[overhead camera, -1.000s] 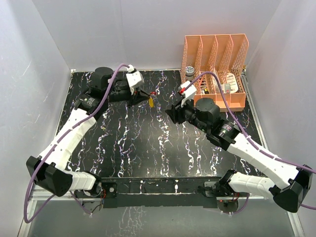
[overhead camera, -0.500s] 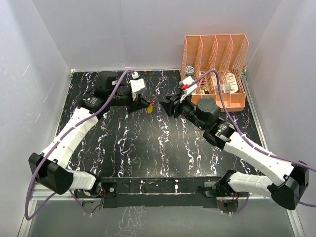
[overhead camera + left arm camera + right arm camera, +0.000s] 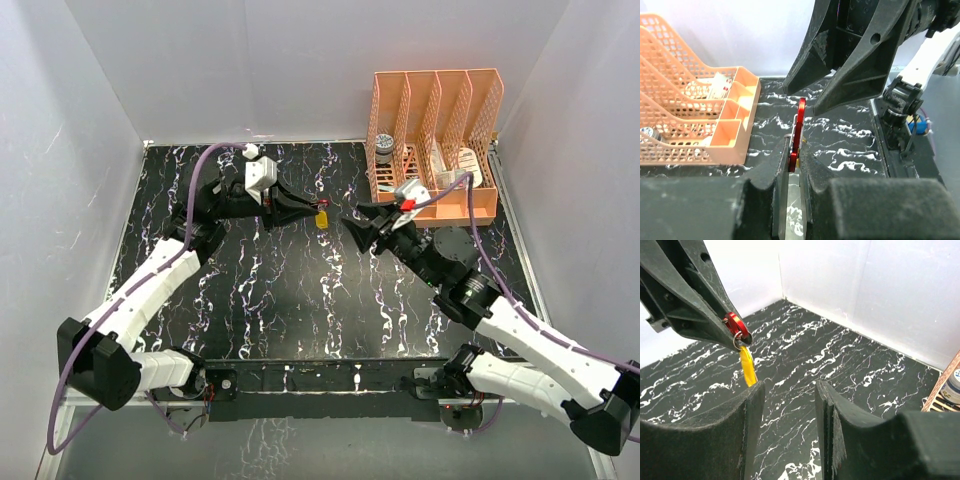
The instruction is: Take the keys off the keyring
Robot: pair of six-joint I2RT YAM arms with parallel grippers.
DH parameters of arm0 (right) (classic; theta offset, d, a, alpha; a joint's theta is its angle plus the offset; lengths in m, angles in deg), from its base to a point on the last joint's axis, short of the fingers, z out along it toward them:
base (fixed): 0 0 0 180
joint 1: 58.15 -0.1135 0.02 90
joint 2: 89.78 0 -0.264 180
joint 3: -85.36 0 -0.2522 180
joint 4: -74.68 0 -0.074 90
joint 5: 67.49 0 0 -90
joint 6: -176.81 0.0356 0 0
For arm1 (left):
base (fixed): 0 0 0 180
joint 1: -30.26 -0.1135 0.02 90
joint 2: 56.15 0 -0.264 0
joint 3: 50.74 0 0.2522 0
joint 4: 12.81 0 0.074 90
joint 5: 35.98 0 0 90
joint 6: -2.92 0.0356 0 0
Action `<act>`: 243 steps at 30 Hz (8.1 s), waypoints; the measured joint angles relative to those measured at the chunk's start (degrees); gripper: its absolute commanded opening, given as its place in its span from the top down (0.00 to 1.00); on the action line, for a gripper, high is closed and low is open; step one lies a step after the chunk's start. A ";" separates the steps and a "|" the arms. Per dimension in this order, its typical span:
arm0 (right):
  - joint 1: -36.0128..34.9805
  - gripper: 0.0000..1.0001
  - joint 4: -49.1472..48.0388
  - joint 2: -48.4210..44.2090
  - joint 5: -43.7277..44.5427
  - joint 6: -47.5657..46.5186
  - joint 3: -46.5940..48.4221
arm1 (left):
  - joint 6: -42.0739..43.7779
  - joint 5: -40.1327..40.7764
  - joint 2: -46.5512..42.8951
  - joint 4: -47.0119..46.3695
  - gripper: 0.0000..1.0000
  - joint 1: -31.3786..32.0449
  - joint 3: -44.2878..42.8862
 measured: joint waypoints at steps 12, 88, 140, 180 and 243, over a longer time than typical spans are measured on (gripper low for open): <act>0.02 0.53 -3.76 -1.16 -1.90 -0.24 -0.98 | -32.83 -5.09 6.64 -45.72 1.00 0.00 7.63; 0.02 0.47 -5.22 -0.96 -4.72 6.54 2.01 | -20.35 5.77 0.57 -25.70 1.00 0.76 5.53; -14.73 0.43 -5.25 10.86 28.61 -5.90 11.30 | 14.64 45.55 9.94 59.87 1.00 5.99 -35.65; -14.73 0.26 -12.87 15.15 17.70 -14.86 5.22 | 22.36 46.07 17.70 79.41 1.00 10.21 -48.76; -14.73 0.60 3.08 5.01 2.40 -17.86 7.74 | 31.69 37.48 15.78 85.20 1.00 15.52 -47.78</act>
